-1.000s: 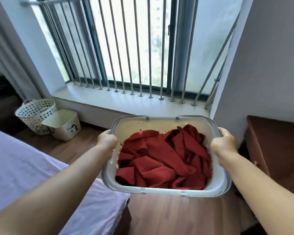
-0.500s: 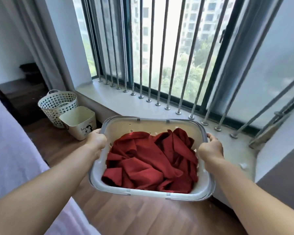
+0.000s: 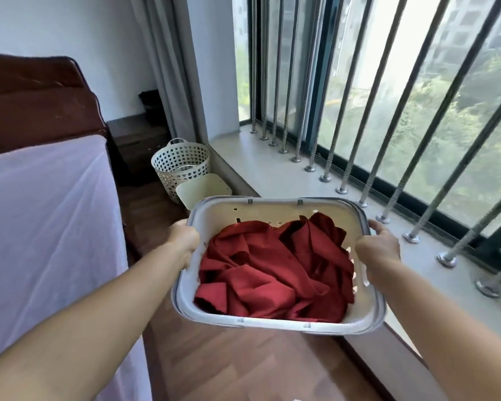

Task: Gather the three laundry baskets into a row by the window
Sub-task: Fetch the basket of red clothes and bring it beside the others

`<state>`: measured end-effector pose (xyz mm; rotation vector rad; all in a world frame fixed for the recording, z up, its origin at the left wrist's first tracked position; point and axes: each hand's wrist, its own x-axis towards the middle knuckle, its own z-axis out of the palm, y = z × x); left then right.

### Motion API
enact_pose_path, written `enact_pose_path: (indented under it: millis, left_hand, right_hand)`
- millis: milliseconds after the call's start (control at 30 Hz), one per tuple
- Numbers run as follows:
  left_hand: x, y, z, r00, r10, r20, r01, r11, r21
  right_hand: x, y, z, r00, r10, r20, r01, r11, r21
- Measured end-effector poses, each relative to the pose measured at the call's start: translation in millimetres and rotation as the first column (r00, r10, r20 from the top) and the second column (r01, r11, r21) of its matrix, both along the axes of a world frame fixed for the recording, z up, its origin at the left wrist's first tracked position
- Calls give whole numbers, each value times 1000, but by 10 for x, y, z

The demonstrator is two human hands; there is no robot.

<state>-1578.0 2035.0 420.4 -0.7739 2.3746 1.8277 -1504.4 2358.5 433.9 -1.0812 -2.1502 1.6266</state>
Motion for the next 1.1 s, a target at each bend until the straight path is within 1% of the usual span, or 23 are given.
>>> enact_pose_path:
  millis: [67, 100, 233, 267, 333, 400, 500, 567, 633, 700, 733, 800, 867, 1000, 1100]
  left_hand:
    - [-313, -24, -36, 999, 54, 9, -54, 999, 2]
    - [-381, -48, -47, 997, 81, 3, -81, 997, 0]
    - [-926, -108, -159, 975, 222, 23, -222, 975, -4]
    - [-1083, -160, -205, 964, 262, 40, -261, 965, -11]
    - [-1219, -194, -242, 951, 301, 77, -301, 954, -11]
    - [-1489, -302, -353, 926, 361, 115, -361, 932, -19]
    - [-1919, -539, -572, 899, 411, 148, -412, 911, -30]
    - [-2281, -740, -756, 883, 436, 175, -437, 899, -34]
    - [-2639, -916, -941, 882, 428, 196, -432, 902, -25]
    - [-3026, -1099, -1181, 882, 423, 207, -432, 902, -1]
    - [-3108, -1143, -1255, 882, 423, 209, -432, 902, -4]
    - [-3383, -1303, -1512, 862, 456, 221, -459, 888, -42]
    - [-3572, -1438, -1763, 847, 477, 236, -477, 877, -60]
    - [-3885, -1607, -2248, 816, 497, 295, -511, 859, -33]
    - [-4188, -1713, -2746, 788, 511, 343, -527, 848, -51]
  right_hand:
    - [-487, 26, -94, 999, 26, 33, -25, 999, -21]
    - [-615, 13, -114, 999, 28, 40, -28, 1000, -12]
    - [-1564, -19, -217, 987, 137, 79, -141, 989, 44]
    - [-1851, -75, -274, 982, 165, 92, -170, 984, 48]
    - [-2087, -133, -280, 977, 193, 94, -198, 979, 42]
    - [-2527, -253, -377, 967, 229, 111, -234, 972, 28]
    - [-3128, -517, -497, 949, 283, 136, -289, 957, 30]
    - [-3542, -692, -628, 936, 313, 158, -326, 943, 63]
    - [-3884, -863, -746, 926, 331, 181, -353, 929, 111]
    - [-4288, -1041, -946, 925, 324, 197, -352, 927, 127]
    - [-4370, -1100, -1007, 924, 319, 209, -347, 931, 115]
    - [-4699, -1294, -1265, 920, 330, 213, -351, 934, 68]
    - [-4950, -1444, -1534, 909, 342, 236, -364, 930, 56]
    - [-5398, -1609, -2131, 878, 371, 303, -418, 902, 107]
    - [-5787, -1737, -2669, 844, 412, 343, -476, 870, 127]
